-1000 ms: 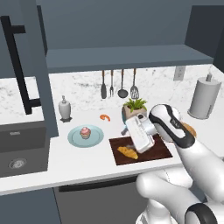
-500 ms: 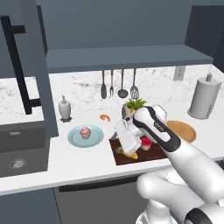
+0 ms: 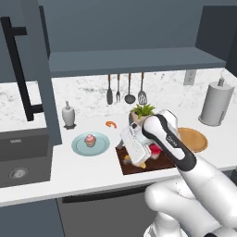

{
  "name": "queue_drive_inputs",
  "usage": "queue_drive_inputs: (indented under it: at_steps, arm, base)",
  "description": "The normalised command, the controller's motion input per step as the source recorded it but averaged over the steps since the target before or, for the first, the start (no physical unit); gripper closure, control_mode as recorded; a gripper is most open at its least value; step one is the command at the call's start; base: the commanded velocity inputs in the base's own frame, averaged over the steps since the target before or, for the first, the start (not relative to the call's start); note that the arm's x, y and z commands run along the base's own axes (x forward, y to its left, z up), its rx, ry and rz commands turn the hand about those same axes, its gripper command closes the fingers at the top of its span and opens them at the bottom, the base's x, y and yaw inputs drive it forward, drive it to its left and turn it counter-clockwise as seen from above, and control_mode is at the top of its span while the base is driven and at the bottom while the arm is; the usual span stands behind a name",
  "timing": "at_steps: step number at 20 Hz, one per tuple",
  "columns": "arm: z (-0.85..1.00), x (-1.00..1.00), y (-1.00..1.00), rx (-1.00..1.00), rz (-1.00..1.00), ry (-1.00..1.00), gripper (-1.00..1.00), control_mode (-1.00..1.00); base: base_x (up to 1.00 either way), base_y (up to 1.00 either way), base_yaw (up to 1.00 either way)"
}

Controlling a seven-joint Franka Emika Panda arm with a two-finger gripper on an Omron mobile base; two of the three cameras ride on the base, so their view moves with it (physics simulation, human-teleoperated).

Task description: From the different types of pastries on the counter, select a croissant and place it on the cutting board. Then retrieve a jar of jam from the cabinet and place it alongside the croissant on the cutting board.

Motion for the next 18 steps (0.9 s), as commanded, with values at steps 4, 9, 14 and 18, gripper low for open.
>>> queue_drive_inputs:
  at_steps: [4,9,14,18]
  arm:
    - [0.27,-0.98,-0.03,0.06,0.00,-0.61,-1.00,-1.00]
    - [0.33,-0.98,-0.01,0.04,0.00,-0.70,-1.00,-1.00]
    - [0.03,-0.85,0.00,0.00,0.00,-0.49,-1.00,-1.00]
    - [0.00,-0.11,0.00,0.00,0.00,-0.06,-1.00,-1.00]
  base:
    - [0.00,0.00,0.00]
    - [0.00,0.00,0.00]
    - [0.00,0.00,0.00]
    - [0.00,0.00,0.00]
